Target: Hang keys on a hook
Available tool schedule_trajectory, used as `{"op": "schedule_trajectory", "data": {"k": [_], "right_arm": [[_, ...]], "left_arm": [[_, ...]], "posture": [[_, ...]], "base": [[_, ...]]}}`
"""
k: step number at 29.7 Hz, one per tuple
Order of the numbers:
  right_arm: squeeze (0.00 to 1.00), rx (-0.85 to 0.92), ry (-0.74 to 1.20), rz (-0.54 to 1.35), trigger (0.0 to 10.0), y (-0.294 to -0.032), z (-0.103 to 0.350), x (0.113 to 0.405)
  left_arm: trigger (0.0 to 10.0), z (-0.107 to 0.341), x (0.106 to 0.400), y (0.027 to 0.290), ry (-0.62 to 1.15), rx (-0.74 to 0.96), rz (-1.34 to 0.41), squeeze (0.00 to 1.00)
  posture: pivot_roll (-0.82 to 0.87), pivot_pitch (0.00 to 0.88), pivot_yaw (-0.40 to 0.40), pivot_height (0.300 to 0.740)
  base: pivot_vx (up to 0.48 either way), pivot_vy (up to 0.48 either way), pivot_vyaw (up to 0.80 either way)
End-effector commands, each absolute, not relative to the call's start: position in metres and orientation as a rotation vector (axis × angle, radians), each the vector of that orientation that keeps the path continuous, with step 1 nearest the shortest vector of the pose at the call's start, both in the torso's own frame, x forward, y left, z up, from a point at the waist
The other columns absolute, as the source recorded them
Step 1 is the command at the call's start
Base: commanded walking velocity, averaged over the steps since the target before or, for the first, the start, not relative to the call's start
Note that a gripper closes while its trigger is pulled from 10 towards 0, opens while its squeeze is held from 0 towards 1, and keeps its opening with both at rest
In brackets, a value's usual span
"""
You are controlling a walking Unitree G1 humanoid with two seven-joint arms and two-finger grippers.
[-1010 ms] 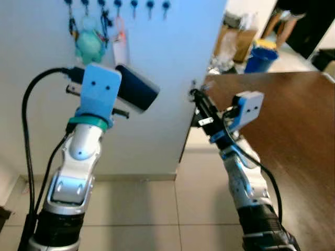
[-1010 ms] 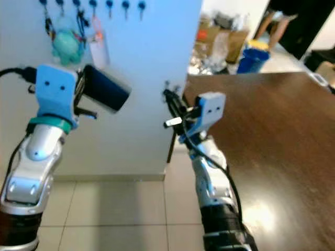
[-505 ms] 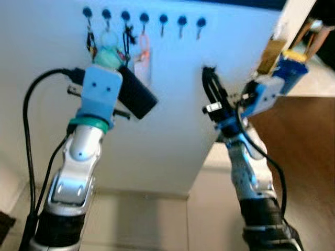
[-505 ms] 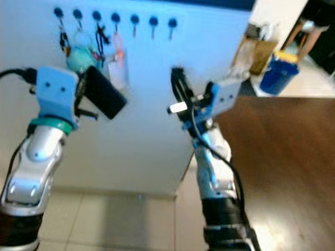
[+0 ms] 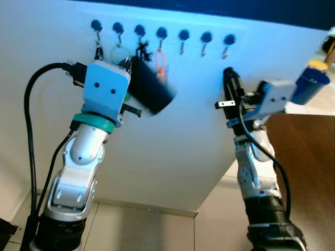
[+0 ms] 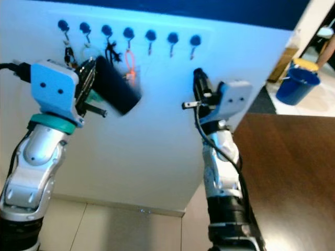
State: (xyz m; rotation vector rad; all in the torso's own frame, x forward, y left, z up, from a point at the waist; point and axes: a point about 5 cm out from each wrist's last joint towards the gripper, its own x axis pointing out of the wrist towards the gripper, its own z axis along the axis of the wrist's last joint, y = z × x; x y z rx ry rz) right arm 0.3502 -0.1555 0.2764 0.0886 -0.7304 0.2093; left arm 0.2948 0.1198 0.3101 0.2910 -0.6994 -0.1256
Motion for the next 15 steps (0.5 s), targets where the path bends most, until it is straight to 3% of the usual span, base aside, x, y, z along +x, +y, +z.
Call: {"op": "schedule_trajectory", "data": {"k": [1,15], "right_arm": [[0.00,0.110,-0.688,0.152,10.0,-0.165,0.267,0.354],[0.00,0.022,-0.663,0.194,10.0,-0.159,0.256,0.353]], "left_arm": [[10.0,0.316,0.284,0.112,-0.758,0.308,-0.170,0.00],[10.0,0.316,0.286,0.085,-0.716,0.233,-0.340,0.00]], "posture": [[0.10,0.093,0.056,0.740],[0.10,0.100,0.060,0.740]], "base": [[0.000,0.000,0.00],[0.000,0.000,0.00]]}}
